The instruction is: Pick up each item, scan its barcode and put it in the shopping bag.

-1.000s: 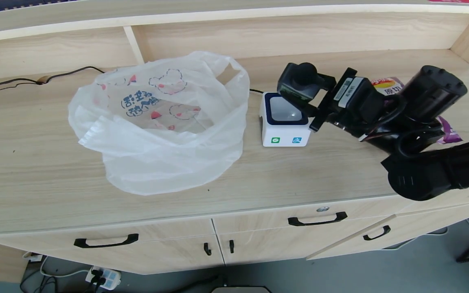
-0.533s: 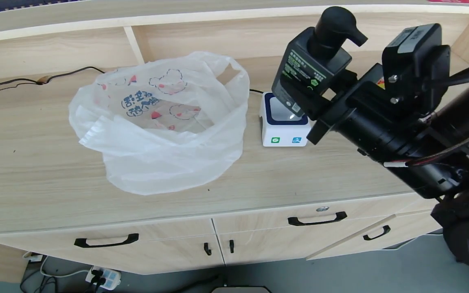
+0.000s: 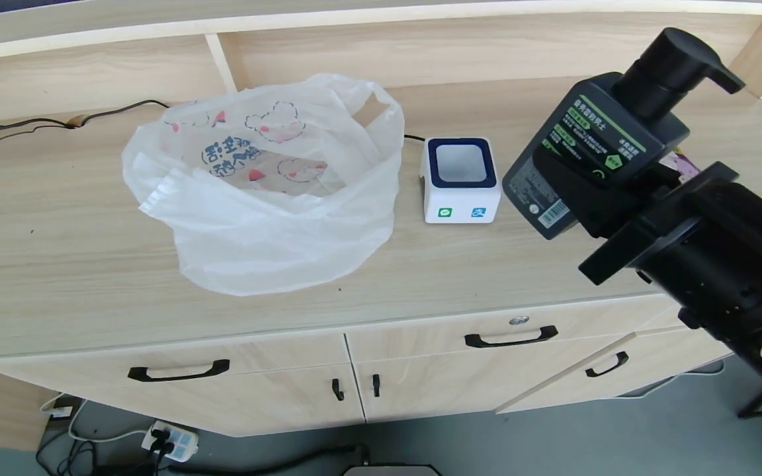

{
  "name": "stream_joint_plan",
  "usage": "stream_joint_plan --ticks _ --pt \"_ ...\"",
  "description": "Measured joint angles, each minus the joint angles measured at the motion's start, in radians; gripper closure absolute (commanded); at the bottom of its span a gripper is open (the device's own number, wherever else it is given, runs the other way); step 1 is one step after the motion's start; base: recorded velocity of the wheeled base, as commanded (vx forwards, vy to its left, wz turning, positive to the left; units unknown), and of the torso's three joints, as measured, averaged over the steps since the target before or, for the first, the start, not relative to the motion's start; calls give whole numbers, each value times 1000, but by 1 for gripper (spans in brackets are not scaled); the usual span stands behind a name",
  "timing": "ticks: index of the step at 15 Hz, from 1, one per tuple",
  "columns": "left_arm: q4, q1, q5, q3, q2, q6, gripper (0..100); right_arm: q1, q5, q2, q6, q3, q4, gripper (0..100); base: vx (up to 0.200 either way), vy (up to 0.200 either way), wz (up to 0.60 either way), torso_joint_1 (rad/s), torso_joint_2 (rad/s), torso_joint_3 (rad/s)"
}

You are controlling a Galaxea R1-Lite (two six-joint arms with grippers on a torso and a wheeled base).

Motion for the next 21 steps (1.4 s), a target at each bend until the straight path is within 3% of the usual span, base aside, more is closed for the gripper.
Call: stream_joint_plan --ticks 3,11,13,17,21 --pt "0 0 0 0 0 0 0 -7 1 -24 13 38 -2 100 0 0 0 0 0 0" --pt "-3 1 0 0 0 0 0 -13 4 8 106 -17 82 100 0 0 525 9 7 1" --pt "-2 0 0 0 0 0 0 -51 24 18 116 -84 149 100 0 0 0 0 0 0" --pt "-2 0 0 0 0 0 0 -229 240 91 149 -313 262 100 0 0 0 0 0 0" --pt "-2 1 0 0 0 0 0 -268 275 253 311 -580 280 100 0 0 0 0 0 0"
